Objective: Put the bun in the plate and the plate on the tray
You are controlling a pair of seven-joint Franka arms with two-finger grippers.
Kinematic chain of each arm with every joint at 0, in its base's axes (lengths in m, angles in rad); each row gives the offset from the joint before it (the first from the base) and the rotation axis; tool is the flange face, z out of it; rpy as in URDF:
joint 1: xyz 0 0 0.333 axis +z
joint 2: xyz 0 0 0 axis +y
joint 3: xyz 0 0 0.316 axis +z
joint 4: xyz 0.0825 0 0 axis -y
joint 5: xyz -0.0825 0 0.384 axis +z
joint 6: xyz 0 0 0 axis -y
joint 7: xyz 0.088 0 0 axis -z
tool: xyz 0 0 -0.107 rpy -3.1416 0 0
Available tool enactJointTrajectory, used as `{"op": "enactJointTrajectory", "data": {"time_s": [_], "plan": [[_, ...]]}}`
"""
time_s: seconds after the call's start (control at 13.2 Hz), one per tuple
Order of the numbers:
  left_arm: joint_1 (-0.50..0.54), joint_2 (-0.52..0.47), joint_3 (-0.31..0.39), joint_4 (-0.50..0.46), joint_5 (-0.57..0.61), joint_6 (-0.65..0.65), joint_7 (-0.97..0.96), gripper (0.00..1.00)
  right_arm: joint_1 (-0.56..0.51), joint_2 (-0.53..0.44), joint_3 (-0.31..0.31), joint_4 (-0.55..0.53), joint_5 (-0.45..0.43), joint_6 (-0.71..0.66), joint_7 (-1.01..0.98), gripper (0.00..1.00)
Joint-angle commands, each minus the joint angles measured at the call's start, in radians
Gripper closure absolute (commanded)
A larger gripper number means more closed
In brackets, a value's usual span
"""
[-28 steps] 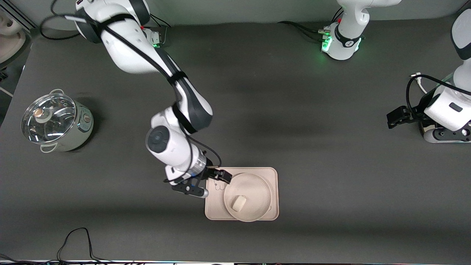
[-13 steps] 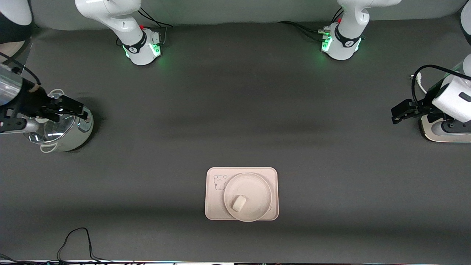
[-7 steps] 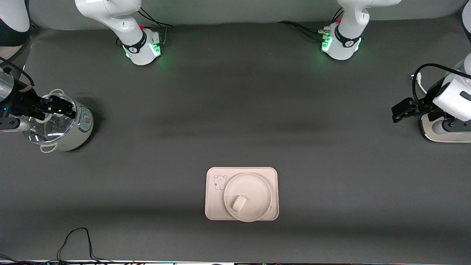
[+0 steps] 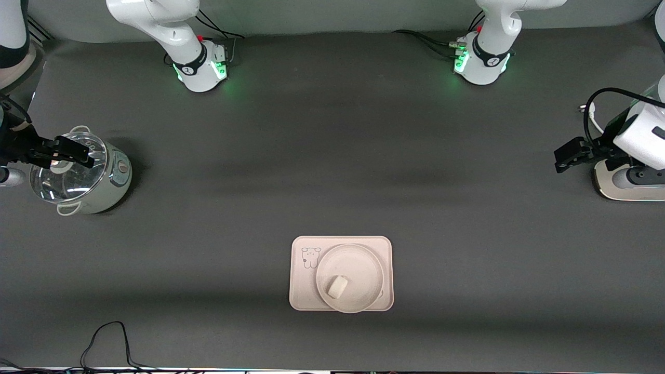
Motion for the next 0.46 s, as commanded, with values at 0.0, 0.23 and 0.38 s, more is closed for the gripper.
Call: {"op": "enactJointTrajectory", "data": {"time_s": [0.0, 0.23, 0.38], "plan": [[-0.001, -0.009, 0.0, 0.011, -0.007, -0.022, 0.008, 0.0, -0.073, -0.024, 0.074, -0.021, -0.019, -0.003, -0.02, 0.0], [-0.001, -0.009, 0.0, 0.011, -0.007, -0.022, 0.008, 0.0, -0.07, -0.026, 0.08, -0.02, -0.019, -0.003, -0.016, 0.0], [-0.001, -0.009, 0.0, 0.011, -0.007, -0.022, 0.008, 0.0, -0.07, -0.026, 0.08, -0.021, -0.019, -0.003, -0.015, 0.0]]}}
